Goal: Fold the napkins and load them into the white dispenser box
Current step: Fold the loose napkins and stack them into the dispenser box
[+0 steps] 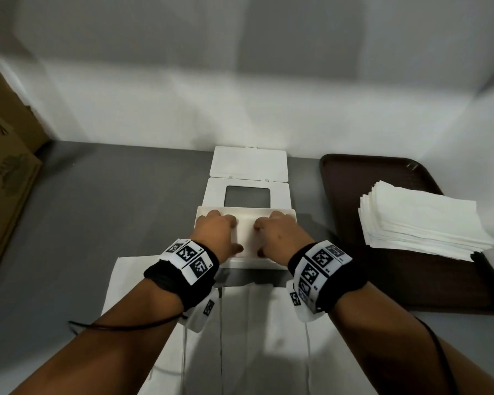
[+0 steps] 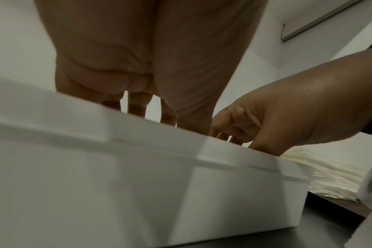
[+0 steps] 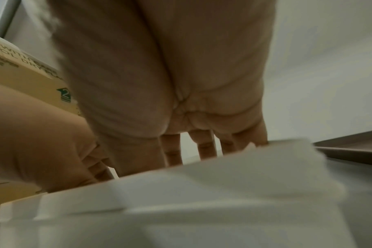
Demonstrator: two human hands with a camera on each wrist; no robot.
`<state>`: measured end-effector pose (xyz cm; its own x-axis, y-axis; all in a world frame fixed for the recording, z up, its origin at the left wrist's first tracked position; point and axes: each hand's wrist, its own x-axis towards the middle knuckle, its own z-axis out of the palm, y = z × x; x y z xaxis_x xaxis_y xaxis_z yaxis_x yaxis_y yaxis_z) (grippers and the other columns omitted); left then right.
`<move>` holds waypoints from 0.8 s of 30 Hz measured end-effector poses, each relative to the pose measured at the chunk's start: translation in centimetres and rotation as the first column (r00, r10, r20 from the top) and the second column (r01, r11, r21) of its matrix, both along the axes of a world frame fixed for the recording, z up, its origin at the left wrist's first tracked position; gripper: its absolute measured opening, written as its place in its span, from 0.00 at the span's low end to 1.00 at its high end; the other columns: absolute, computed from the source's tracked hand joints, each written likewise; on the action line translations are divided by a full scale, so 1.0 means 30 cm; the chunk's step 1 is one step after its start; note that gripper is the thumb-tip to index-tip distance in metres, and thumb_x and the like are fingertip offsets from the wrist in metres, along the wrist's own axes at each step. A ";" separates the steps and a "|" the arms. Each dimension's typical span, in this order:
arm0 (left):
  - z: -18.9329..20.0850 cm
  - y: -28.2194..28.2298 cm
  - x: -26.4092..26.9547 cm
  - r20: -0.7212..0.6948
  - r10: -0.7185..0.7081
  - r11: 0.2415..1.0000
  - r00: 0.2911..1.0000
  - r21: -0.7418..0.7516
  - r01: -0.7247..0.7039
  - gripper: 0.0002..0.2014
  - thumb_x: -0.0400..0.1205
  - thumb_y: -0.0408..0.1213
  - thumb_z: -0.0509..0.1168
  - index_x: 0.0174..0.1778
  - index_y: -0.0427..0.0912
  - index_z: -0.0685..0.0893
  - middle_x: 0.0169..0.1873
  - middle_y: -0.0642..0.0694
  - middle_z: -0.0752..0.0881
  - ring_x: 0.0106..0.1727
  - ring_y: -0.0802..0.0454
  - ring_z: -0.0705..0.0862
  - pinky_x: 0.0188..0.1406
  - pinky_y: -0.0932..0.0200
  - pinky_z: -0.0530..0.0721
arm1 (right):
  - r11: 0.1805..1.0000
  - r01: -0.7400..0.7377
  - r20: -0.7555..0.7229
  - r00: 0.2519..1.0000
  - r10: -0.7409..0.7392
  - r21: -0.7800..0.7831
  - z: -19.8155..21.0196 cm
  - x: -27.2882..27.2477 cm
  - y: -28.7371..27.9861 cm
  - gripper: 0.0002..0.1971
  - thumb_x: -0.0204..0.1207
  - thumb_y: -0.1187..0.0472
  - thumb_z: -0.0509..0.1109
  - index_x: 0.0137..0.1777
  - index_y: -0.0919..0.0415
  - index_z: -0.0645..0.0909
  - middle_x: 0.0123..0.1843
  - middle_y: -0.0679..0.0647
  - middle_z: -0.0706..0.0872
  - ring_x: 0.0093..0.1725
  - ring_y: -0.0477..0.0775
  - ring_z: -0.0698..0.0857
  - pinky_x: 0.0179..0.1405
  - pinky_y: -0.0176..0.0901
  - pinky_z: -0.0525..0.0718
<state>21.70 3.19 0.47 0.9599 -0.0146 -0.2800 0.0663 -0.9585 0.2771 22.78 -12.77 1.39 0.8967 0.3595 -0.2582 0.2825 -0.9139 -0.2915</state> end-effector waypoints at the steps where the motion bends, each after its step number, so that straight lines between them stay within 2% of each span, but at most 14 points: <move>1: 0.000 0.001 0.002 -0.003 0.001 1.000 1.000 -0.005 -0.001 0.31 0.73 0.51 0.74 0.71 0.48 0.75 0.68 0.40 0.73 0.68 0.38 0.74 0.70 0.49 0.73 | 1.000 0.003 -0.002 1.000 -0.003 0.000 0.000 0.000 0.002 0.25 0.71 0.58 0.76 0.69 0.54 0.77 0.62 0.60 0.75 0.65 0.66 0.74 0.62 0.52 0.80; 6: 0.021 0.029 -0.010 0.019 -0.005 0.996 1.000 -0.091 0.006 0.28 0.75 0.51 0.72 0.69 0.45 0.77 0.65 0.40 0.77 0.66 0.40 0.76 0.67 0.51 0.76 | 1.000 0.020 -0.015 1.000 -0.020 -0.017 0.021 -0.005 0.001 0.25 0.71 0.58 0.75 0.69 0.55 0.76 0.65 0.60 0.75 0.68 0.64 0.74 0.65 0.56 0.79; 10: 0.066 0.092 -0.080 0.180 0.057 0.966 0.982 -0.258 -0.009 0.16 0.78 0.46 0.70 0.59 0.44 0.83 0.57 0.44 0.81 0.58 0.45 0.81 0.51 0.61 0.73 | 0.996 0.039 0.085 0.995 -0.046 0.080 0.059 -0.046 0.018 0.26 0.73 0.55 0.76 0.70 0.55 0.76 0.66 0.58 0.78 0.68 0.61 0.75 0.68 0.48 0.75; 12: 0.093 0.145 -0.132 0.266 0.101 0.949 0.959 -0.315 -0.012 0.11 0.79 0.44 0.69 0.54 0.43 0.84 0.47 0.46 0.82 0.52 0.47 0.82 0.45 0.61 0.70 | 0.983 0.038 0.182 0.981 -0.071 0.178 0.088 -0.092 0.052 0.19 0.74 0.54 0.74 0.65 0.54 0.80 0.61 0.55 0.80 0.64 0.57 0.77 0.65 0.44 0.72; 14: 0.111 0.214 -0.183 0.308 0.173 0.923 0.935 -0.381 -0.046 0.08 0.78 0.40 0.69 0.48 0.40 0.85 0.41 0.46 0.84 0.45 0.47 0.82 0.41 0.60 0.72 | 0.953 0.019 0.226 0.970 -0.091 0.303 0.113 -0.148 0.100 0.09 0.75 0.55 0.73 0.54 0.55 0.82 0.52 0.52 0.83 0.52 0.51 0.80 0.57 0.41 0.75; 16: 0.108 0.288 -0.226 0.304 0.242 0.903 0.921 -0.418 -0.100 0.06 0.77 0.38 0.70 0.45 0.39 0.85 0.39 0.46 0.85 0.41 0.48 0.81 0.39 0.61 0.71 | 0.911 0.022 0.136 0.987 -0.085 0.411 0.124 -0.206 0.143 0.04 0.76 0.57 0.72 0.45 0.56 0.82 0.44 0.49 0.85 0.41 0.46 0.79 0.46 0.38 0.78; 18: 0.085 0.369 -0.274 0.270 0.299 0.894 0.915 -0.414 -0.171 0.06 0.77 0.38 0.70 0.44 0.38 0.84 0.38 0.46 0.84 0.39 0.48 0.80 0.38 0.62 0.70 | 0.898 0.049 -0.019 0.999 -0.045 0.437 0.107 -0.258 0.192 0.05 0.76 0.57 0.72 0.42 0.58 0.83 0.40 0.47 0.85 0.39 0.45 0.81 0.41 0.34 0.76; 21: 0.023 0.478 -0.349 0.181 0.337 0.892 0.924 -0.374 -0.252 0.08 0.76 0.39 0.72 0.45 0.39 0.82 0.40 0.47 0.82 0.38 0.49 0.79 0.41 0.60 0.74 | 0.913 0.099 -0.195 0.981 -0.022 0.396 0.044 -0.317 0.260 0.06 0.76 0.56 0.72 0.41 0.57 0.83 0.33 0.43 0.83 0.35 0.41 0.81 0.38 0.34 0.77; 24: -0.040 0.553 -0.429 0.082 0.382 0.882 0.921 -0.331 -0.336 0.13 0.74 0.44 0.74 0.45 0.42 0.79 0.44 0.43 0.82 0.40 0.48 0.78 0.43 0.59 0.74 | 0.861 0.246 -0.373 0.925 -0.071 0.446 -0.014 -0.365 0.333 0.09 0.75 0.56 0.74 0.43 0.62 0.84 0.34 0.51 0.87 0.33 0.46 0.85 0.36 0.37 0.81</move>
